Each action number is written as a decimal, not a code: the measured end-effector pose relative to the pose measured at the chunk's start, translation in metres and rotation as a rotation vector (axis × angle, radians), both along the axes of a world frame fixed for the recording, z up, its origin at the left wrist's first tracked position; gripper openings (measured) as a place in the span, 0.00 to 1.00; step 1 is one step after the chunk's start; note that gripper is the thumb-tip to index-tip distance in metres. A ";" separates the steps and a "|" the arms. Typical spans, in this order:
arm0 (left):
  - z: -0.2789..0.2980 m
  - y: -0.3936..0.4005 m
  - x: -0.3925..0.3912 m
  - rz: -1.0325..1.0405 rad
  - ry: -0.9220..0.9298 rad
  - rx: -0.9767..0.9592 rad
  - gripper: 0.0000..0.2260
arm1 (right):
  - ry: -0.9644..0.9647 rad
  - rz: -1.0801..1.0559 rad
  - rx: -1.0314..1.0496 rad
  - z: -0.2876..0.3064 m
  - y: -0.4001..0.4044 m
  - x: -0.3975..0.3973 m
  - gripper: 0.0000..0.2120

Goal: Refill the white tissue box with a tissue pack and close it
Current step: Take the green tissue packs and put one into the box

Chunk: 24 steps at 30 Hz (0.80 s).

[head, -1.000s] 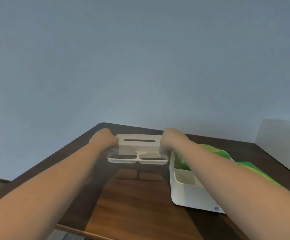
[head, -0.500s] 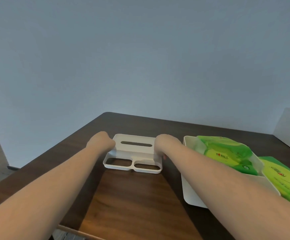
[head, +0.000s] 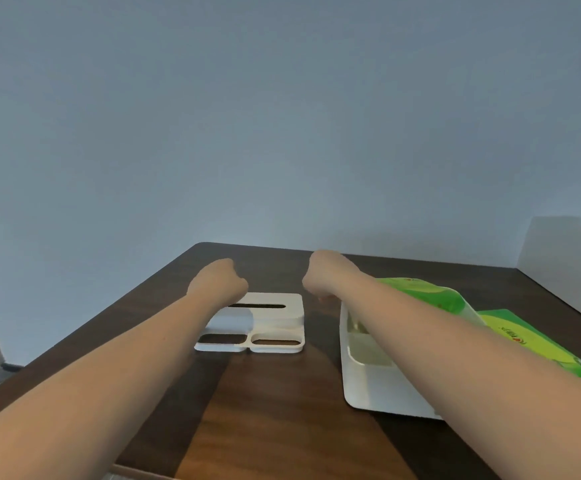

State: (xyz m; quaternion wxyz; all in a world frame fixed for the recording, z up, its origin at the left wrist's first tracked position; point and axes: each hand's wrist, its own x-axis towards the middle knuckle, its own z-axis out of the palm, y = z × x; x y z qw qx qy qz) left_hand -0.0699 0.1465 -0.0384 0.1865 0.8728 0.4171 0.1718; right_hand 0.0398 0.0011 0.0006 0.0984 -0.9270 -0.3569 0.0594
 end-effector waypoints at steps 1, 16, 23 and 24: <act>0.005 -0.010 0.004 -0.036 -0.036 0.005 0.08 | -0.011 -0.017 0.075 0.007 -0.010 0.003 0.09; 0.031 -0.153 0.058 -0.672 0.002 0.064 0.30 | 0.018 -0.538 0.050 0.001 -0.210 0.072 0.22; 0.016 -0.164 0.075 -0.561 0.120 0.207 0.22 | 0.153 -0.422 -0.122 -0.029 -0.231 0.083 0.50; 0.015 -0.165 0.077 -0.550 0.114 0.221 0.21 | 0.160 -0.397 -0.131 -0.030 -0.233 0.082 0.51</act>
